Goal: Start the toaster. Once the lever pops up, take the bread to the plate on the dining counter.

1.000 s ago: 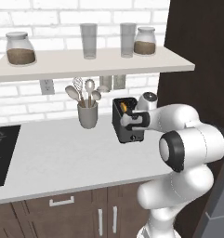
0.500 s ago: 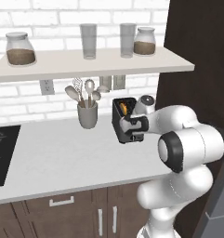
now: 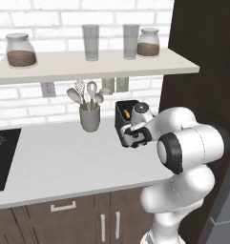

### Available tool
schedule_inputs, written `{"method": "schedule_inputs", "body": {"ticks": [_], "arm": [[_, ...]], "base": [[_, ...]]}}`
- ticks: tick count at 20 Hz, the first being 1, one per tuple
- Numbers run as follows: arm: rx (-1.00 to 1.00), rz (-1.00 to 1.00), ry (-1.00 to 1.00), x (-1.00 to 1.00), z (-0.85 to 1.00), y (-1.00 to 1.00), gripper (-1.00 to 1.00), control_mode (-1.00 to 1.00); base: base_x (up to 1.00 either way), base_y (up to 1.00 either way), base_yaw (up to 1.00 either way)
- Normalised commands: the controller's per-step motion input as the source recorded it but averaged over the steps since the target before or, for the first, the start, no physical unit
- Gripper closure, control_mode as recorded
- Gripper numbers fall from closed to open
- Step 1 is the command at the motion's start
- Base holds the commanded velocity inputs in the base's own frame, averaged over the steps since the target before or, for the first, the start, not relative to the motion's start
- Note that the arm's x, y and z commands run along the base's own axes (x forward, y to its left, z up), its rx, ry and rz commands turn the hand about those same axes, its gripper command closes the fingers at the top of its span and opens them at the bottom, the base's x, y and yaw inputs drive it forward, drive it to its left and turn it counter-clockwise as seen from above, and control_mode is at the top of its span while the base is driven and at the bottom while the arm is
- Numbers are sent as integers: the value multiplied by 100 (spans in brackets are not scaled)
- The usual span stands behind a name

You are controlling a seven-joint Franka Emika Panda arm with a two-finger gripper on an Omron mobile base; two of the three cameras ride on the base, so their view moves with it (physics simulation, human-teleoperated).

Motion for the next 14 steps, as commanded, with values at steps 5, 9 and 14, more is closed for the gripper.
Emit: {"method": "schedule_inputs", "body": {"ticks": [5, 9, 14], "arm": [[-9, 0, 1, -34, -100, 5, 100, -100], [2, 0, -10, -78, -56, 0, 100, -100], [14, 0, -35, -92, 58, 0, 100, -100]], "base": [[0, 0, 0], [0, 0, 0], [0, 0, 0]]}}
